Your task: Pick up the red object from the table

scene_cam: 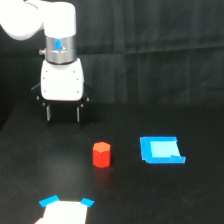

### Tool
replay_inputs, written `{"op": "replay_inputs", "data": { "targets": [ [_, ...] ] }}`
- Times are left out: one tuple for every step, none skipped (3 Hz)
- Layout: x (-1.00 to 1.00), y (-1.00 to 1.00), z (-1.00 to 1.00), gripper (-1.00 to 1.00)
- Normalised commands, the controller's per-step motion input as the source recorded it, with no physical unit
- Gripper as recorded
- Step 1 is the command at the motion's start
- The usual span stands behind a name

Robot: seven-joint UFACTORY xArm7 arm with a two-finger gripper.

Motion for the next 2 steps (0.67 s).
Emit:
{"op": "replay_inputs", "data": {
  "targets": [
    [1.00,-1.00,0.13,0.98],
    [1.00,-1.00,-0.27,-0.08]
  ]
}}
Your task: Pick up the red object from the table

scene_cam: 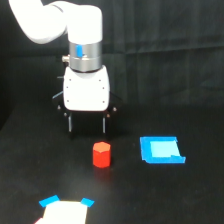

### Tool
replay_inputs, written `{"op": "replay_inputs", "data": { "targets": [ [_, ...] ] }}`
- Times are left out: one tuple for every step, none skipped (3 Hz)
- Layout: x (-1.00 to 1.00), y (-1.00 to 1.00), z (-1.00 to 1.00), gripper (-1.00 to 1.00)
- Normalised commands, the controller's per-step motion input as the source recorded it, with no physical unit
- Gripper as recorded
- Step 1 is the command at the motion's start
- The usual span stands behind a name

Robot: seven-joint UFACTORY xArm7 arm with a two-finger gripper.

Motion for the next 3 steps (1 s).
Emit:
{"op": "replay_inputs", "data": {
  "targets": [
    [1.00,-1.00,-0.26,0.34],
    [1.00,-1.00,-0.28,1.00],
    [-0.21,-1.00,-0.08,1.00]
  ]
}}
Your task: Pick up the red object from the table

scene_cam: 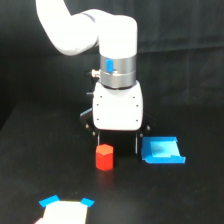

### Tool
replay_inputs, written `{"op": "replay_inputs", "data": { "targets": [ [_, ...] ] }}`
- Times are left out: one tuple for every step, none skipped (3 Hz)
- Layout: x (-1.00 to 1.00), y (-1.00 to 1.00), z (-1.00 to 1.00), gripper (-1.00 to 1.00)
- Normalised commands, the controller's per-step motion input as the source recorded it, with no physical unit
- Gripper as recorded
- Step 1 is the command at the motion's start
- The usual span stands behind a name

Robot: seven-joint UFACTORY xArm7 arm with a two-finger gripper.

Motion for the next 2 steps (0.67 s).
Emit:
{"op": "replay_inputs", "data": {
  "targets": [
    [-0.70,-0.38,0.06,0.92],
    [-0.17,-0.21,0.04,0.72]
  ]
}}
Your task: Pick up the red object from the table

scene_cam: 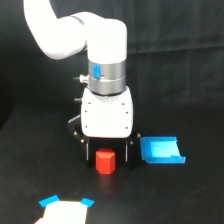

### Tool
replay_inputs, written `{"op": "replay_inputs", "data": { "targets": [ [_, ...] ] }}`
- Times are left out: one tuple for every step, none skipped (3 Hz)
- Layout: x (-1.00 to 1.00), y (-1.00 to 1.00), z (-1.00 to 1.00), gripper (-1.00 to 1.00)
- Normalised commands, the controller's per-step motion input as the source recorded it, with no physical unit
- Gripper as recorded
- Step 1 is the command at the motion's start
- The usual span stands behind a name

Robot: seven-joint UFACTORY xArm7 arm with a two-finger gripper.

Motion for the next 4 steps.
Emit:
{"op": "replay_inputs", "data": {
  "targets": [
    [0.32,0.41,-0.50,-0.94],
    [-0.09,-0.48,-0.32,1.00],
    [0.35,-0.29,-0.39,1.00],
    [-0.22,0.40,-0.39,-1.00]
  ]
}}
